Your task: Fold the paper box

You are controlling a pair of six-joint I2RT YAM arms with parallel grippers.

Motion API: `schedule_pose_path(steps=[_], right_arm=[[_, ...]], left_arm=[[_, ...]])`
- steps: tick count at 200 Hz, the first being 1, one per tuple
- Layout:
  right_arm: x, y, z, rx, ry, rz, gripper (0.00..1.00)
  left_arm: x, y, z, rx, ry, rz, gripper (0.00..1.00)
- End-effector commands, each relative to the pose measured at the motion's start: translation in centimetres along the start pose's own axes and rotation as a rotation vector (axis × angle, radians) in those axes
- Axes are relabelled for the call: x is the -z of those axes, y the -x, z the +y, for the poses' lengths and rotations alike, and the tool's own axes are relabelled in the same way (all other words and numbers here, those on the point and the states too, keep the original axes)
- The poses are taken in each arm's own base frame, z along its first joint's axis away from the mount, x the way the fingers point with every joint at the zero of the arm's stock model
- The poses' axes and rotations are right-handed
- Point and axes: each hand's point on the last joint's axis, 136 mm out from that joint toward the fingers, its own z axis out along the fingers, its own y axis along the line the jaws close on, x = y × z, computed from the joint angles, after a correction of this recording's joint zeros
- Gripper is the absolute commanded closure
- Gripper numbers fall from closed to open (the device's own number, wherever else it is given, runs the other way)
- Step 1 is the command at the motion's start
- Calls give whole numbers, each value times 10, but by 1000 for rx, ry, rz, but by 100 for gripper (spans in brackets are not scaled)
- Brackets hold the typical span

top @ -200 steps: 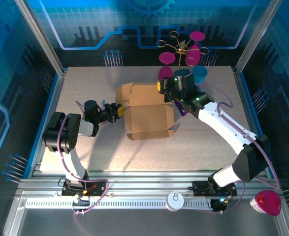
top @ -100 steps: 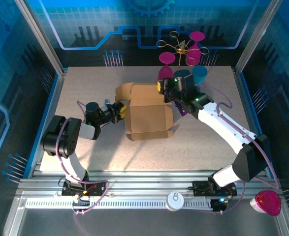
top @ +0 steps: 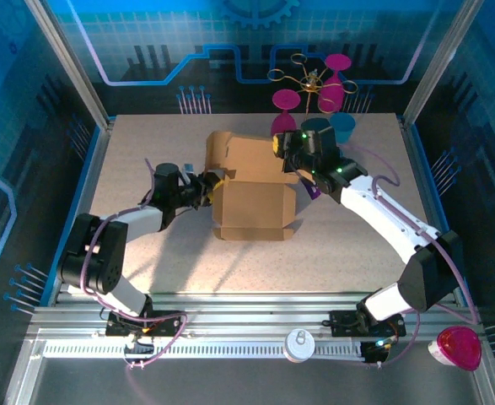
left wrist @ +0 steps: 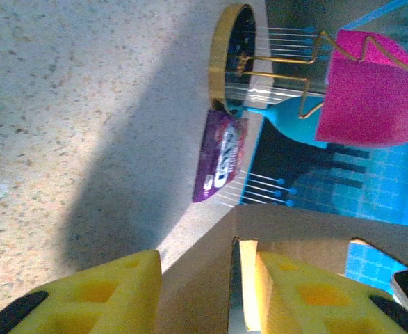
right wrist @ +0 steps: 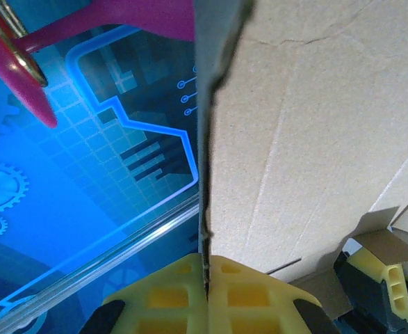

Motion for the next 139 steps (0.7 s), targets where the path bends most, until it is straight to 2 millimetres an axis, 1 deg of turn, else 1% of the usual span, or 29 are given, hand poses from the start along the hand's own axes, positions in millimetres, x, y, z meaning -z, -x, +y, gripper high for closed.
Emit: schedule_pose_path(steps=[1,23,34,42,53,64,111,139], right_arm=[[0,-10,-13,-11,-36,44,100],[1,-9,-13,-9,-31,42,100],[2,-9,-13,-7,-29,40,100],[2,-8,-14,-7,-29,35,100],[2,-7,-14,-6,-27,32,100],[1,-5,-16,-6,-26,27,100],[-4,-1,-21,-2,-31,18,100],[-5,1,-23,4,-36,13,100]], left_arm=[[-2,-15,-10,-91,35,9,62],[2,-23,-18,-106,49,-8,61],[6,-27,-19,-103,75,-22,60],[9,-30,-20,-103,92,-32,57],[14,-34,-22,-115,107,-43,51],[20,-40,-22,-127,126,-44,49],[52,-61,7,-143,205,-29,48],[73,-65,10,-196,232,-41,46]])
